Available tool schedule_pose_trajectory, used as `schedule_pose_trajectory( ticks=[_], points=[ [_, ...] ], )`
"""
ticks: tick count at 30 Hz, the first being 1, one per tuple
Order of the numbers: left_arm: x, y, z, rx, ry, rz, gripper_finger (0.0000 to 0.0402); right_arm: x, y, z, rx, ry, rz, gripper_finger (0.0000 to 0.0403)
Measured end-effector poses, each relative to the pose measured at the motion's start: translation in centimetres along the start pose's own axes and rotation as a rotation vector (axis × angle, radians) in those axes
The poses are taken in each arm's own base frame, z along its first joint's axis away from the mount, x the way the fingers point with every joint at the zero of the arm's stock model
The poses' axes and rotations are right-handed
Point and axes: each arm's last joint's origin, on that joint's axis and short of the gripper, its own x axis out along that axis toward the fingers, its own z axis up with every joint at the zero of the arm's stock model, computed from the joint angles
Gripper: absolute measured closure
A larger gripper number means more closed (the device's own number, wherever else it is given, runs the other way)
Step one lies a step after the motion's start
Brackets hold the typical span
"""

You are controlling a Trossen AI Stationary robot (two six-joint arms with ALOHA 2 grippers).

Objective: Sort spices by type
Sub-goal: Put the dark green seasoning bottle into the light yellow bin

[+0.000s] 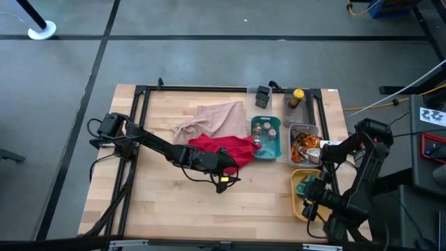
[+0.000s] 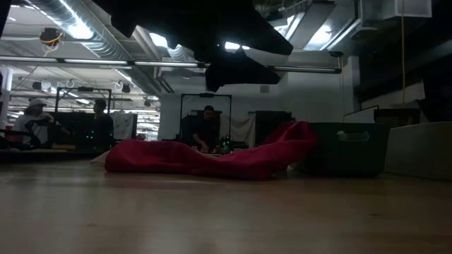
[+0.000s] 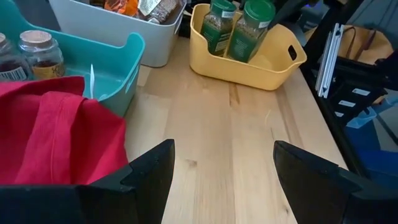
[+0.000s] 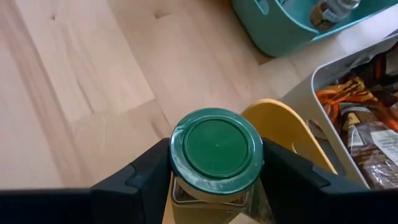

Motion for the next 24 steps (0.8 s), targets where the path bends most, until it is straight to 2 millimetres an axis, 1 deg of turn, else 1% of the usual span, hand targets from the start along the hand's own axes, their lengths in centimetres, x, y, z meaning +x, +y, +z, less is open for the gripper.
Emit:
schedule_pose_trajectory(
  ticks=[5, 10, 16, 21, 24],
  points=[
    [0.0, 0.0, 0.0, 0.000, 0.001, 0.000, 0.0147, 0.9, 0.7, -0.5, -0.011, -0.077, -0.048, 0.0192],
    [0.0, 0.0, 0.0, 0.000, 0.002, 0.001, 0.0147, 1.5, 0.9, -0.8, 0.002, -0.100, -0.094, 0.0192],
    [0.0, 0.0, 0.0, 0.004, 0.002, 0.001, 0.0147, 2.8, 0.9, -1.6, 0.013, -0.112, -0.146, 0.0191],
    [0.0, 0.0, 0.0, 0.004, 0.002, 0.001, 0.0147, 3.2, 0.9, -1.9, 0.009, -0.089, -0.166, 0.0191],
    [0.0, 0.0, 0.0, 0.004, 0.003, 0.001, 0.0147, 3.2, 0.8, -2.0, -0.016, -0.041, -0.185, 0.0179]
  ],
)
